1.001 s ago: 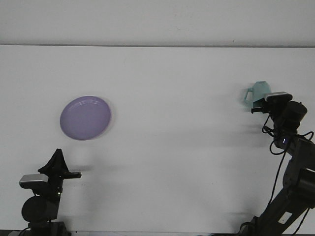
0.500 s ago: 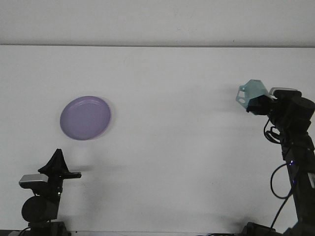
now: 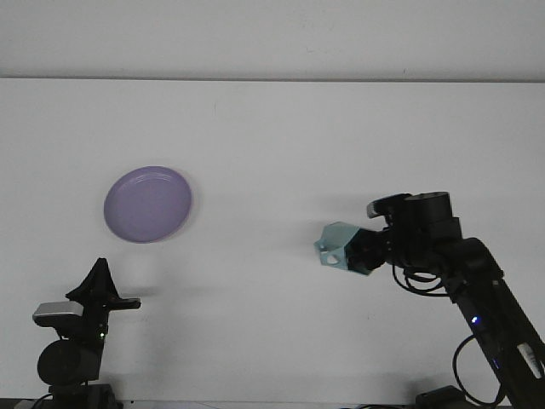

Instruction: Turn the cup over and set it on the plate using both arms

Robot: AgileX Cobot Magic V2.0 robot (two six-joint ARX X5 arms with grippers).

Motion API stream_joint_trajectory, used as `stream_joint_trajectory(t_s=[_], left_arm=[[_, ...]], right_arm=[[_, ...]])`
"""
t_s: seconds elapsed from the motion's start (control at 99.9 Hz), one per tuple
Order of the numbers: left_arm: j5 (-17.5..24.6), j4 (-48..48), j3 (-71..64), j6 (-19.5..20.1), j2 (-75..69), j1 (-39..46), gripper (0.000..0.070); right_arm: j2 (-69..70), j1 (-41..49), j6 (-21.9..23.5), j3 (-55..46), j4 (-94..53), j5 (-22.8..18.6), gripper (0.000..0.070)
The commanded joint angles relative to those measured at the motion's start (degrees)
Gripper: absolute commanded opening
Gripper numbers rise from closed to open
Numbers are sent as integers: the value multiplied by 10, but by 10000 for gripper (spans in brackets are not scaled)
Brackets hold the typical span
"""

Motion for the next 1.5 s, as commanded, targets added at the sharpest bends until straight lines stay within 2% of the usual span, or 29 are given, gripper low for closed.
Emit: stream_joint_trajectory(t_s=[0.0, 0.08, 0.21, 0.48, 0.69, 0.981, 1.051, 1.151, 1.221, 1.281, 1.491], left_arm=[[-1, 5, -10, -3, -1, 1, 13], [-1, 5, -10, -16, -1, 1, 13], [-1, 5, -10, -16, -1, 1, 13], [-1, 5, -10, -16, -1, 1, 13], [-1, 5, -10, -16, -1, 1, 13], [-1, 4, -10, -16, -1, 1, 12], [-1, 4, -10, -16, -1, 1, 13], [-1, 4, -10, -16, -1, 1, 13], [-1, 3, -10, -16, -1, 1, 13], [-1, 3, -10, -16, -1, 1, 13], [-1, 3, -10, -16, -1, 1, 13]], right_arm=[[16, 43, 2, 21, -6, 3, 7], [38, 95, -1, 35, -34, 23, 7], [91, 158, -9, 64, -82, 68, 7], [234, 223, -33, 142, -161, 133, 7], [309, 243, -40, 164, -177, 134, 6], [334, 250, -44, 164, -177, 128, 10], [334, 250, -48, 164, -177, 125, 70], [334, 249, -52, 168, -178, 118, 296], [334, 249, -58, 177, -185, 118, 389], [332, 248, -60, 190, -193, 118, 416], [326, 248, -65, 275, -246, 118, 422]])
